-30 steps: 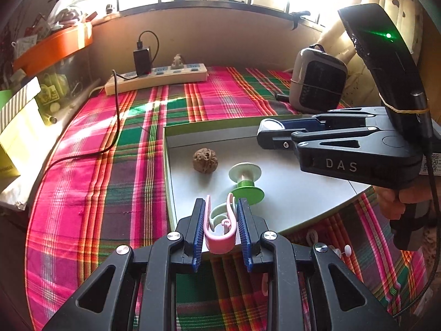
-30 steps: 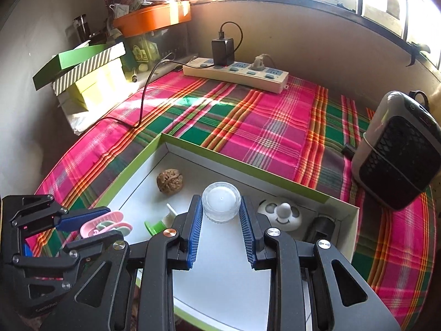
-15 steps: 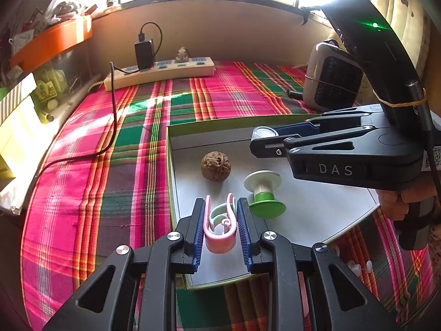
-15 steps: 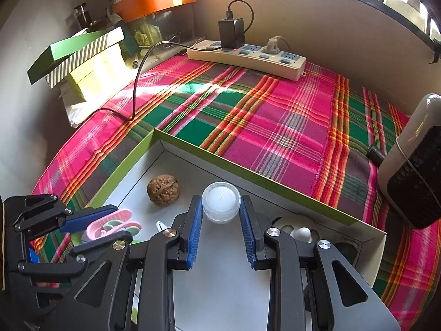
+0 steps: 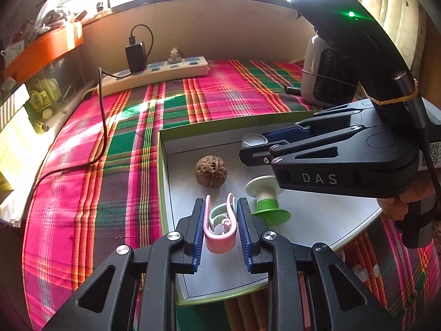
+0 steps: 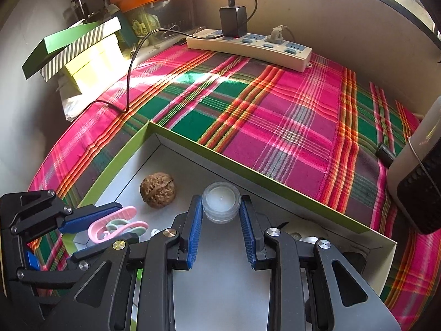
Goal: Organize objects
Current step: 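Carry the pink clip with the left tool while the right tool carries the white cup over the box, then open the left tool to drop the pink clip while the right tool releases the white cup in the box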
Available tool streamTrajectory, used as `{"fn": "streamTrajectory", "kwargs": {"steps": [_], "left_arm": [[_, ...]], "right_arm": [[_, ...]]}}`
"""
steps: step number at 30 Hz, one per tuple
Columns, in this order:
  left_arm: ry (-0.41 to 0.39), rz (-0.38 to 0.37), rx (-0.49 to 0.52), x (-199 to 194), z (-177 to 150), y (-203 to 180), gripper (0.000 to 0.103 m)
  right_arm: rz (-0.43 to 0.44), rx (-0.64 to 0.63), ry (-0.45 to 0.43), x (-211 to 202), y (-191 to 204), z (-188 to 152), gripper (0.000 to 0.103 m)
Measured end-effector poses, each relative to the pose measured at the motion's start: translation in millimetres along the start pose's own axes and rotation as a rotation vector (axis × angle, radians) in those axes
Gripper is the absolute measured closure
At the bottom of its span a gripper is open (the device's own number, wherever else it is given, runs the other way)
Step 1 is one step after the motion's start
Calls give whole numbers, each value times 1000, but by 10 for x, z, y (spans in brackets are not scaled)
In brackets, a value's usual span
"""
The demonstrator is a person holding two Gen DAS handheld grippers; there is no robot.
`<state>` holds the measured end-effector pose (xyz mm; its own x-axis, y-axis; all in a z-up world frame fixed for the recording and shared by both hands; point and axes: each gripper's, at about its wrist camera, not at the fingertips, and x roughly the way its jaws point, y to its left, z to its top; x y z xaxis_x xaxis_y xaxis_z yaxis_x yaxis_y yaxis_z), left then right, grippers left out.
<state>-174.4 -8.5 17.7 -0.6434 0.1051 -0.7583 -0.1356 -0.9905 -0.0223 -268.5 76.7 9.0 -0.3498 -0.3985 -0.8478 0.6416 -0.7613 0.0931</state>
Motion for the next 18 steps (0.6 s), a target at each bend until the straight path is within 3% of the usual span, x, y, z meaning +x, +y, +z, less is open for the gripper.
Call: {"fn": "streamTrajectory", "kwargs": {"steps": [18], "left_arm": [[23,5,19,67,-4,-31,81]], "right_arm": [[2,5,7,31,-7,9,74]]}}
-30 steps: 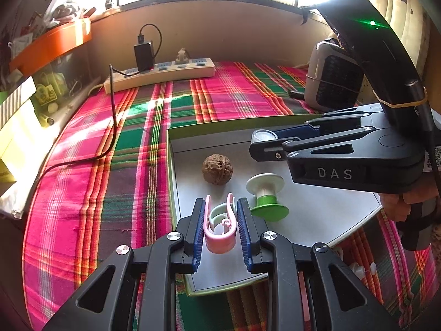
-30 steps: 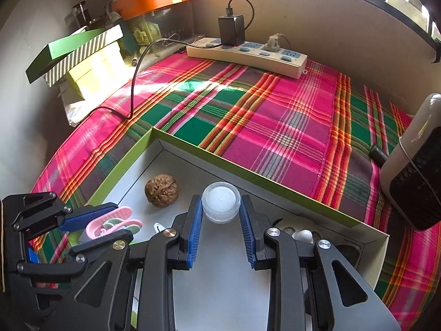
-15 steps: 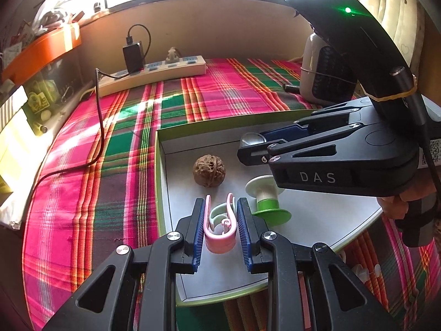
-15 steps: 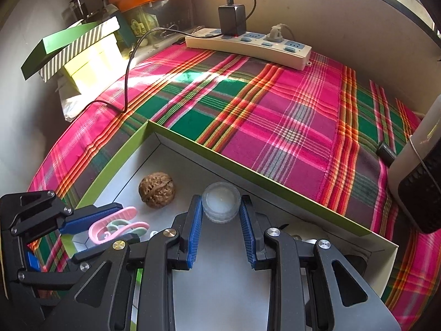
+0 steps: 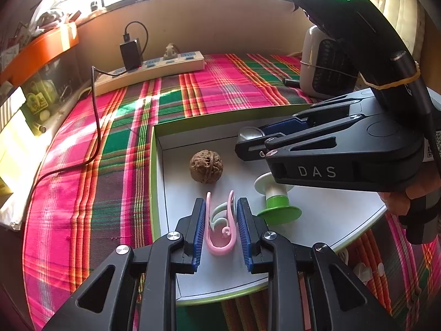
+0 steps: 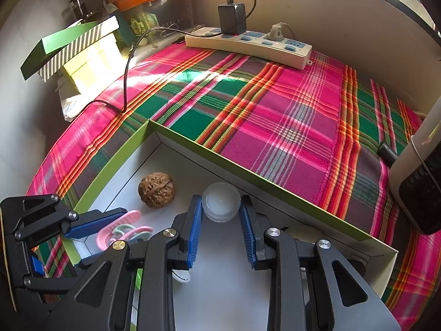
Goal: Organize objects
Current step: 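Open the left tool to drop the pink clip while the right tool releases the white cup in the box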
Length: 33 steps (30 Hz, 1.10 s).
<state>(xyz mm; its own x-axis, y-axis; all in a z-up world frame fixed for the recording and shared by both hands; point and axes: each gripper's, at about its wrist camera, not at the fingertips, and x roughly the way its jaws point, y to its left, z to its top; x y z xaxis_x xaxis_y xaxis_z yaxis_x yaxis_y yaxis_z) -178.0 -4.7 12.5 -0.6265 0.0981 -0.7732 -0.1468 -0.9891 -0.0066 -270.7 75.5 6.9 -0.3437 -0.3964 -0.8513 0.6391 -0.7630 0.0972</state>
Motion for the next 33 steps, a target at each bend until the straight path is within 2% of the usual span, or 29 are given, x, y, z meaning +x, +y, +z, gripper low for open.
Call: {"fn": "streamTrajectory", "kwargs": {"steps": [9,23,27,33], "left_arm": [[2,4,1,-3,-2,-6,80],[2,-10,-3,-67,-45,-32,75],[-7,-7,-12,-124,-50,-26,70],[-22,2,-24,-231,-76,1,70]], "right_arm": [[-4,3,0,1,11,1,74],[-21,38,-12,-58,6,-20,62],[-27,38,-25,-114,49,-37,61],[-42,48,-48,-235,92,-70,61]]}}
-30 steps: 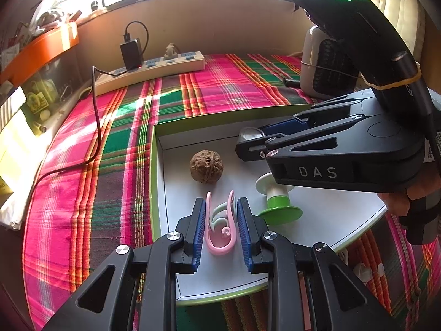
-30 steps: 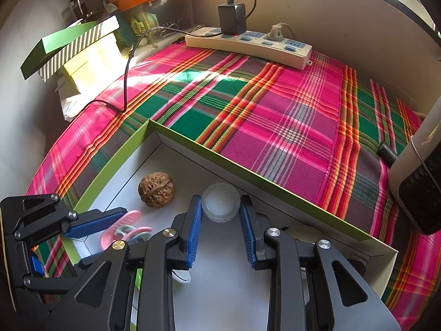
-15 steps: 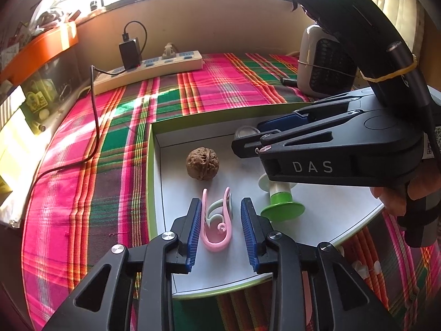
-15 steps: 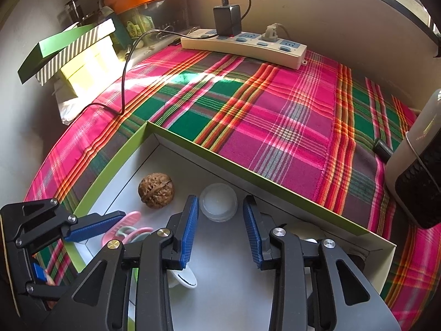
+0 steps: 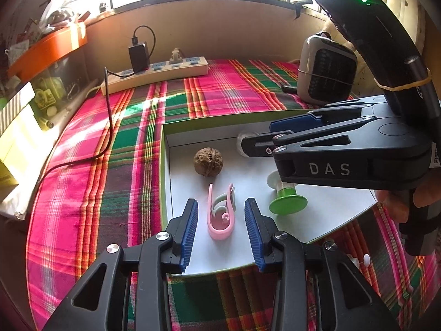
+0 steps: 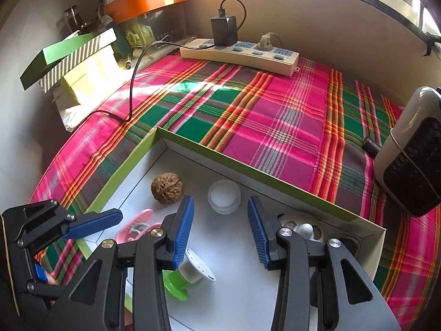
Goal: Organize objects
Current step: 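Open the left tool to drop the pink clip while the right tool releases the white cup in the box, then withdraw both open tools from the box toward the remaining items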
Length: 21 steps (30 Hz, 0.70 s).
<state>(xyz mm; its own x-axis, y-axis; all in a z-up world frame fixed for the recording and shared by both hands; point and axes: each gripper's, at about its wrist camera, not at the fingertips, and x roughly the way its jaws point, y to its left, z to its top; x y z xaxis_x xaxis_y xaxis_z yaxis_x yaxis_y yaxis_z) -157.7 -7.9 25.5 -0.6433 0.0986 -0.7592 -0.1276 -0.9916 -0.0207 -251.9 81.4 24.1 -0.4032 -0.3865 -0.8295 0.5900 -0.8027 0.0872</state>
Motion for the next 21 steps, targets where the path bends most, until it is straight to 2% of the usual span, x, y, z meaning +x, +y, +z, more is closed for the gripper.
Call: {"fn": "streamTrajectory", "kwargs": {"steps": [21], "left_arm": [[-54,-8,-25,-403,-184,37,69]], "right_arm": [[-43,50,-100,-578,102,-343,61]]}}
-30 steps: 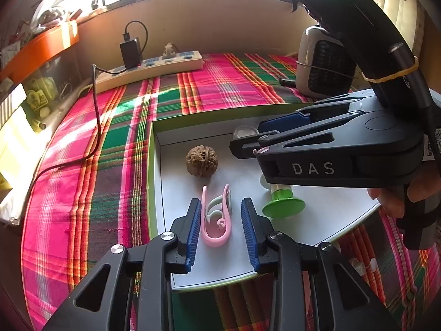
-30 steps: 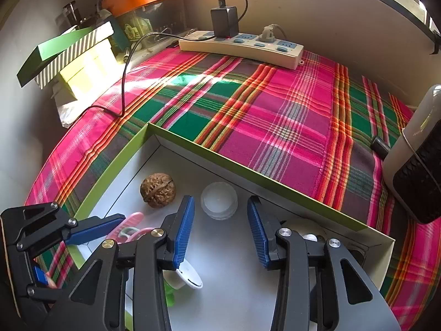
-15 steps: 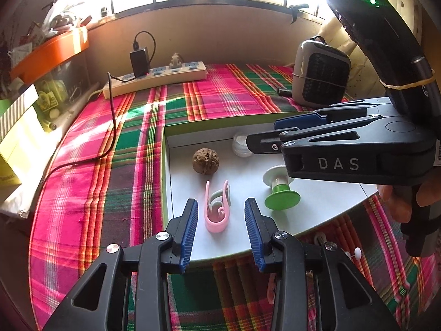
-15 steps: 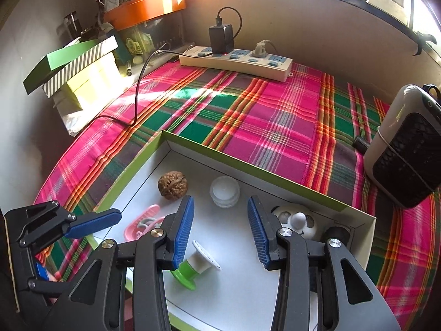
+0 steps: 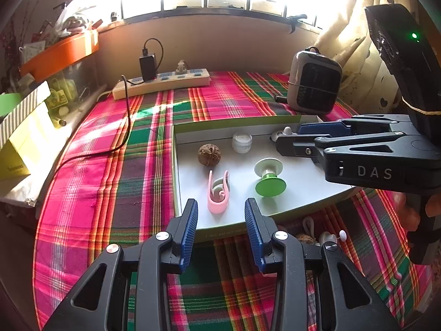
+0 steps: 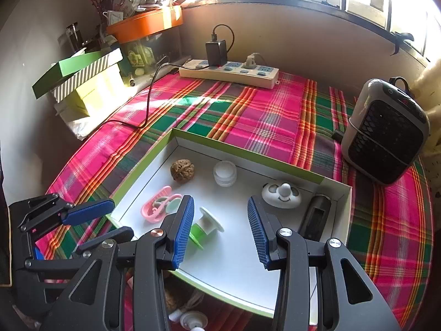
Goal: Organize objects
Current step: 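Withdraw both open tools from the box toward the remaining items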
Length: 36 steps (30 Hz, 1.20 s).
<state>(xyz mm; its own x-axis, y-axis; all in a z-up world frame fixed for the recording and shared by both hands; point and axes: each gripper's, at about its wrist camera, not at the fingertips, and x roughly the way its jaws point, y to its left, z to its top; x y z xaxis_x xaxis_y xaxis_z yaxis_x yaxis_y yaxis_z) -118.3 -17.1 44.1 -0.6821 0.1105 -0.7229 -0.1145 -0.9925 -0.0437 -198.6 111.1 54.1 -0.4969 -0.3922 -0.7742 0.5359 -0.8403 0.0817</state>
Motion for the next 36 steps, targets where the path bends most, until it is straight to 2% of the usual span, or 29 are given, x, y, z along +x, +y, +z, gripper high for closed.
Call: {"fn": "streamTrajectory", "kwargs": {"steps": [11,17,21,29,31,36], "left_arm": [[-5,-10,-35,-139,-149,64,69],[-17,-44,-40,-219,-213,28,69],[-6,-94,-39,-228,-272,-15,66],[27,-157,-25,-170,-370,-130,65],[32,-177,-24,-162,-384,-149,65],[53,-180,-8,-113,-413,-211,64]], "right_arm": [[-22,28,-43,-226,9,-251,61],[-58,18,-61,-327,41,-439,61],[-65,35,-61,-365,33,-591,61],[-53,55,-51,-392,44,-868,60],[-45,57,-52,-406,49,-899,57],[-39,48,-49,-410,86,-964,57]]}}
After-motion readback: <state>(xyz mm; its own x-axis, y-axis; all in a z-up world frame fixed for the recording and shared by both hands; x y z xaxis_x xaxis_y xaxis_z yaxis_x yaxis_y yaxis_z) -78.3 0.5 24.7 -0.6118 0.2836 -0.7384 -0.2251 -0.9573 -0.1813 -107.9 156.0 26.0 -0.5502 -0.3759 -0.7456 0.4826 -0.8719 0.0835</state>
